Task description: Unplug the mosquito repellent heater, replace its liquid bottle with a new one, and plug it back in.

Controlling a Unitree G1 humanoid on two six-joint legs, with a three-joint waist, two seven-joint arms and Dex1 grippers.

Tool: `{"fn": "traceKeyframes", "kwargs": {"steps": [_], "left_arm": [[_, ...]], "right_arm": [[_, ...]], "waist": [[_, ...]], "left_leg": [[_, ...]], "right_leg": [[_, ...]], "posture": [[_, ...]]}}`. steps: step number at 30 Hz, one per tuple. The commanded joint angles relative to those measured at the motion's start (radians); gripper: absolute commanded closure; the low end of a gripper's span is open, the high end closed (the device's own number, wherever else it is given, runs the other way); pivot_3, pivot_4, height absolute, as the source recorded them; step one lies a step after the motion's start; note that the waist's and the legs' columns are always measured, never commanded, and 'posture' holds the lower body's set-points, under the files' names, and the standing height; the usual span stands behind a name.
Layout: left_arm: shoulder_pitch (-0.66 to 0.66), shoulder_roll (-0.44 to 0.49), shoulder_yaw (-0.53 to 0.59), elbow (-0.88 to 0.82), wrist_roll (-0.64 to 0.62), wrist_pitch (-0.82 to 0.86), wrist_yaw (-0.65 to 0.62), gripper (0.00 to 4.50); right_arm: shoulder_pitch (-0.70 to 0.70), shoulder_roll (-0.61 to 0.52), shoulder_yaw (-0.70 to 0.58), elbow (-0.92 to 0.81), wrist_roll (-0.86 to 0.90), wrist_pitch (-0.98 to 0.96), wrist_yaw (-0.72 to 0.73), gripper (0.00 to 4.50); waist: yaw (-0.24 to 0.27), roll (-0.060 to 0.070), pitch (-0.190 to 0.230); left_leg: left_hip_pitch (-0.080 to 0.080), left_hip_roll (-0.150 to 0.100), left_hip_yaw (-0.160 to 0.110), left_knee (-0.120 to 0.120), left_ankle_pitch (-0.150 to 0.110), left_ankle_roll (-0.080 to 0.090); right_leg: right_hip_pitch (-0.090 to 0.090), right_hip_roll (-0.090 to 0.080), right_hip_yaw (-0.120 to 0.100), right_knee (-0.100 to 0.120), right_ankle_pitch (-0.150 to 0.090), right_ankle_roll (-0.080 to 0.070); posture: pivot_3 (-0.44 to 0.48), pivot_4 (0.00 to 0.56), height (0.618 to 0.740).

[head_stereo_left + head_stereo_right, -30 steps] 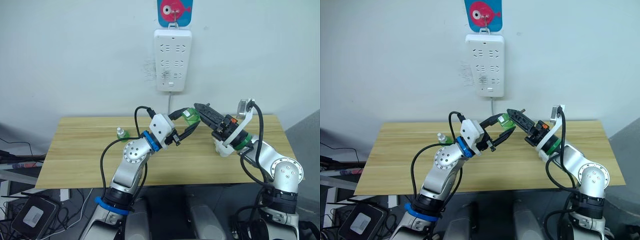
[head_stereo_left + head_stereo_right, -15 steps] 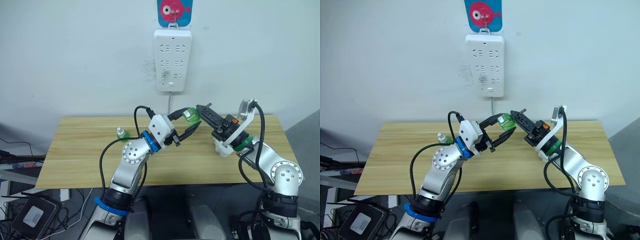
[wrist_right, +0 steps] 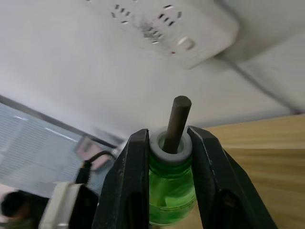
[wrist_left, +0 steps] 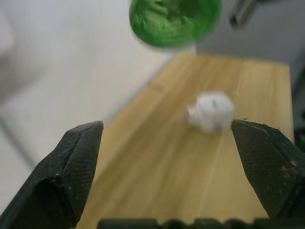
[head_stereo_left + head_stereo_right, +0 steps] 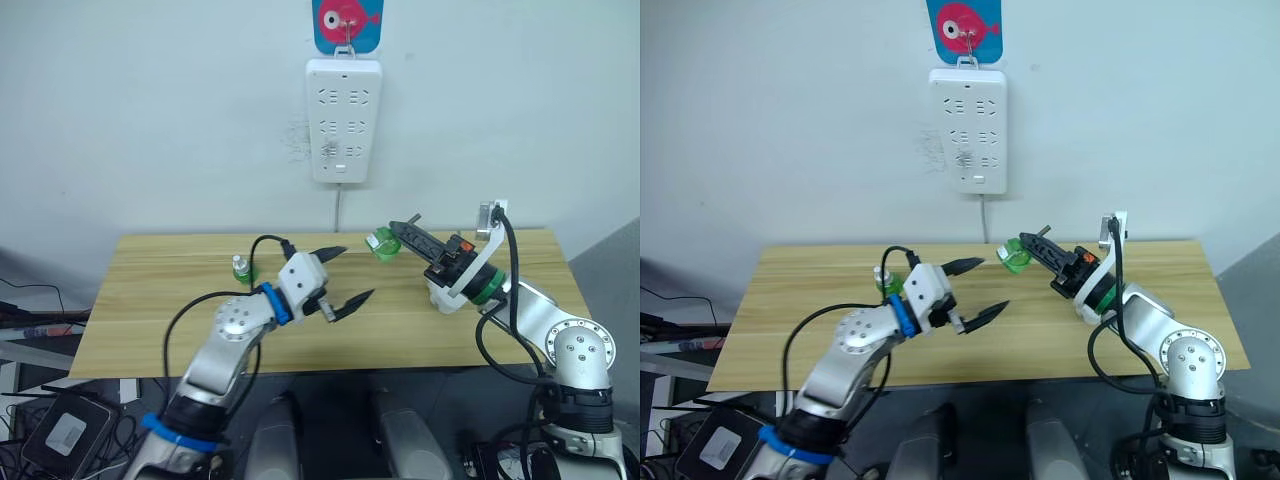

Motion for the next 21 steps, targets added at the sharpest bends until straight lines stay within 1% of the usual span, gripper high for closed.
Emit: {"fn": "traceKeyframes", "kwargs": {"steps": [1, 2, 4, 6, 7, 11, 14, 16, 18, 21], "left_arm": [[0.035, 0.028, 0.028, -0.135, -0.079, 0.122, -0.013, 0.0], [0.04, 0.032, 0.032, -0.153, -0.093, 0.151, -0.011, 0.0], [0.051, 0.043, 0.024, -0.176, -0.091, 0.178, -0.008, 0.0], [0.055, 0.043, 0.019, -0.189, -0.085, 0.205, 0.009, 0.0], [0.055, 0.038, 0.021, -0.194, -0.084, 0.214, 0.019, 0.0], [0.054, 0.012, 0.028, -0.195, -0.088, 0.245, 0.059, 0.0], [0.065, 0.009, 0.023, -0.207, -0.085, 0.247, 0.067, 0.0], [0.074, 0.008, 0.02, -0.221, -0.09, 0.251, 0.068, 0.0], [0.081, 0.006, 0.019, -0.231, -0.094, 0.254, 0.068, 0.0], [0.092, 0.004, 0.02, -0.235, -0.093, 0.253, 0.075, 0.0]], "right_arm": [[0.01, -0.057, 0.218, 0.036, -0.473, -0.241, 0.075, 3.68], [0.009, -0.064, 0.269, 0.074, -0.59, -0.312, 0.081, 3.68], [0.003, -0.03, 0.329, 0.218, -0.776, -0.487, 0.077, 3.68], [-0.021, 0.021, 0.359, 0.387, -0.908, -0.643, 0.069, 3.68], [-0.035, 0.045, 0.358, 0.455, -0.946, -0.695, 0.066, 3.68], [-0.123, 0.135, 0.324, 0.735, -1.044, -0.871, 0.058, 3.68], [-0.196, 0.183, 0.285, 0.926, -1.068, -0.948, 0.069, 3.68], [-0.233, 0.199, 0.264, 1.017, -1.074, -0.974, 0.096, 3.68], [-0.258, 0.204, 0.251, 1.082, -1.09, -1.006, 0.116, 3.68], [-0.274, 0.209, 0.227, 1.132, -1.107, -1.036, 0.128, 3.68]], "waist": [[0.001, 0.0, 0.0], [0.001, 0.0, 0.0], [0.004, 0.0, 0.0], [0.008, 0.0, 0.0], [0.011, 0.0, 0.0], [0.018, 0.0, 0.0], [0.028, 0.0, 0.0], [0.038, 0.0, 0.0], [0.05, 0.0, 0.0], [0.056, 0.0, 0.0]], "left_leg": [[0.0, 0.0, 0.0, 0.0, 0.0, 0.0], [0.0, 0.0, 0.0, 0.0, 0.0, 0.0], [0.001, -0.001, 0.001, 0.0, 0.0, 0.0], [0.001, -0.001, 0.001, 0.001, 0.0, 0.0], [0.001, -0.001, 0.002, 0.001, 0.0, 0.0], [0.001, -0.001, 0.002, 0.0, 0.0, 0.0], [0.002, -0.001, 0.002, 0.0, 0.0, 0.0], [0.002, 0.0, 0.002, 0.0, 0.0, 0.0], [0.002, 0.0, 0.002, 0.0, 0.0, 0.0], [0.002, -0.001, 0.002, 0.0, 0.0, 0.0]], "right_leg": [[0.0, 0.0, 0.0, 0.0, 0.0, 0.0], [0.0, 0.0, 0.0, 0.0, 0.0, 0.0], [0.0, 0.0, 0.0, 0.0, 0.0, 0.0], [0.0, 0.0, 0.001, 0.0, 0.0, 0.0], [0.001, 0.0, 0.001, 0.0, 0.0, 0.0], [0.0, 0.0, 0.001, 0.0, 0.0, 0.0], [0.0, 0.0, 0.001, 0.0, 0.001, -0.002], [0.0, 0.0, 0.001, 0.0, 0.003, -0.005], [0.0, 0.0, 0.001, 0.0, 0.003, -0.006], [0.001, -0.001, 0.001, 0.0, 0.004, -0.006]], "posture": [[-0.036, 0.264, 0.74], [-0.029, 0.268, 0.74], [-0.01, 0.275, 0.74], [0.009, 0.276, 0.74], [0.017, 0.279, 0.74], [0.041, 0.287, 0.74], [0.062, 0.29, 0.74], [0.07, 0.291, 0.74], [0.077, 0.291, 0.74], [0.079, 0.289, 0.74]]}}
